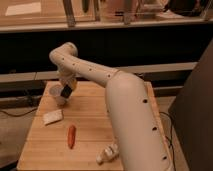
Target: Place the eraser in the ceramic cup
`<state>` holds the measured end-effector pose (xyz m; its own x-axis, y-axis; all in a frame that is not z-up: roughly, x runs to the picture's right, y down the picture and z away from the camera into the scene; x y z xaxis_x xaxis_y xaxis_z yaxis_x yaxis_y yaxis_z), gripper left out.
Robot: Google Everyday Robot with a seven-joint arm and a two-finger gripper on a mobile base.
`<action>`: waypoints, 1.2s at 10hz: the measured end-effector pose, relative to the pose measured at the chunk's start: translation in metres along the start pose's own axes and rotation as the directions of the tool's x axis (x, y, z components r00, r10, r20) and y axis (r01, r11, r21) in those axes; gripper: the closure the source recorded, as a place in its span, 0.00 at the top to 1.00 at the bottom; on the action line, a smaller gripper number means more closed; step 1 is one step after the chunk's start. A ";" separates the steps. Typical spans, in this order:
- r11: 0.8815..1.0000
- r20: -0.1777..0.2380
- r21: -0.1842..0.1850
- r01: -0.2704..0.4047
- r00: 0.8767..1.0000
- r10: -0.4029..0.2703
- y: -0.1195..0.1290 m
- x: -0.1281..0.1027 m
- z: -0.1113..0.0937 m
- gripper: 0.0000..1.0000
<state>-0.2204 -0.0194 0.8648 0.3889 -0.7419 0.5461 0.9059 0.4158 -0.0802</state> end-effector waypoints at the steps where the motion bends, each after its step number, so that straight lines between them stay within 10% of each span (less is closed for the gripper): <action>1: 1.000 -0.005 0.004 0.003 1.000 -0.003 -0.003 0.000 -0.001 0.00; 12: 0.997 -0.033 0.038 0.067 0.997 -0.066 -0.033 -0.005 -0.004 0.00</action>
<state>-0.2511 -0.0316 0.8619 0.3339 -0.7847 0.5222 0.9228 0.3850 -0.0114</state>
